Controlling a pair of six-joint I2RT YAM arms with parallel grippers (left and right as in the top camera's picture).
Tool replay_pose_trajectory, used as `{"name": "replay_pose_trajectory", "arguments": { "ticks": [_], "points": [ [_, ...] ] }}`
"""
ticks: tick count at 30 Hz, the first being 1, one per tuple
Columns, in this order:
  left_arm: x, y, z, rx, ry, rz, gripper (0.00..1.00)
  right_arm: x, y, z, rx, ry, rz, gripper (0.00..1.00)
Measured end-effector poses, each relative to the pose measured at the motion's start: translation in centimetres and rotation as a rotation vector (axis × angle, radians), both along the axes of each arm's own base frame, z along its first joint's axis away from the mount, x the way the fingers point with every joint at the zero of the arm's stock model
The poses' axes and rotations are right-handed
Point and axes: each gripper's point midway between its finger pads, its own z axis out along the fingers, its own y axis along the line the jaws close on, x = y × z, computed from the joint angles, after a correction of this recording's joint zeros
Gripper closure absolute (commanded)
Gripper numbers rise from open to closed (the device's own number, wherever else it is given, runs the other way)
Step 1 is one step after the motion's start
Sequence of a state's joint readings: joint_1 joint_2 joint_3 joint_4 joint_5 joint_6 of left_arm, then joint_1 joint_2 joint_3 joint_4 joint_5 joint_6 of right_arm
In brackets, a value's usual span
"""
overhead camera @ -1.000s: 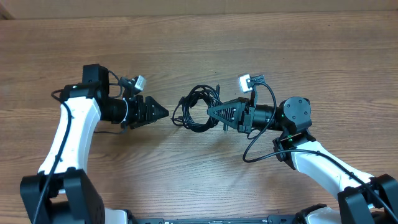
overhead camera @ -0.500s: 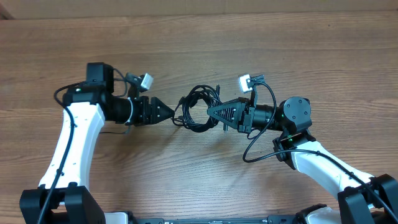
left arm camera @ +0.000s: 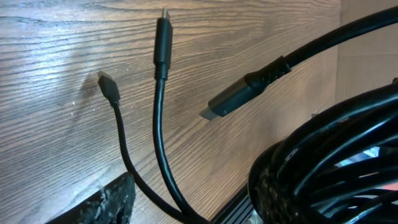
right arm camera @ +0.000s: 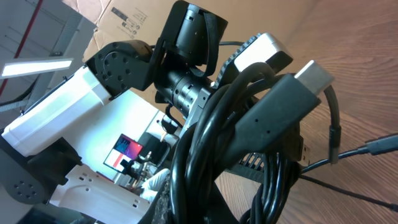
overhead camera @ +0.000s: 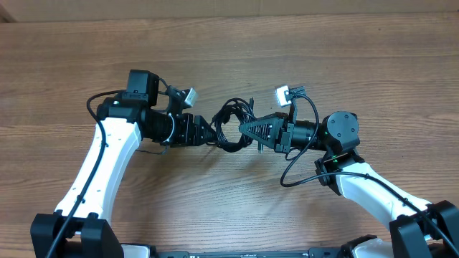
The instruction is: Untangle cables
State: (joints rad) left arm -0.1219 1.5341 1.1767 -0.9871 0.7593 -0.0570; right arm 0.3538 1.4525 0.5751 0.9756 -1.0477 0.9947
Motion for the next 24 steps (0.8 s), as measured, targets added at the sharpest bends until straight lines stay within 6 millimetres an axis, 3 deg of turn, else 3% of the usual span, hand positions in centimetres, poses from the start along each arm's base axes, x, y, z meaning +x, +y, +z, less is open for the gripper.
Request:
{"name": "replay_pose_trajectory", "arguments": {
  "ticks": [15, 24],
  "points": [
    [0.1, -1.1, -0.7, 0.068, 0.002, 0.011, 0.32, 0.0, 0.0, 0.0, 0.000, 0.000, 0.001, 0.96],
    [-0.2, -3.3, -1.9, 0.103, 0.018, -0.015, 0.44, -0.1, 0.0, -0.1, -0.003, 0.005, 0.010, 0.96]
  ]
}}
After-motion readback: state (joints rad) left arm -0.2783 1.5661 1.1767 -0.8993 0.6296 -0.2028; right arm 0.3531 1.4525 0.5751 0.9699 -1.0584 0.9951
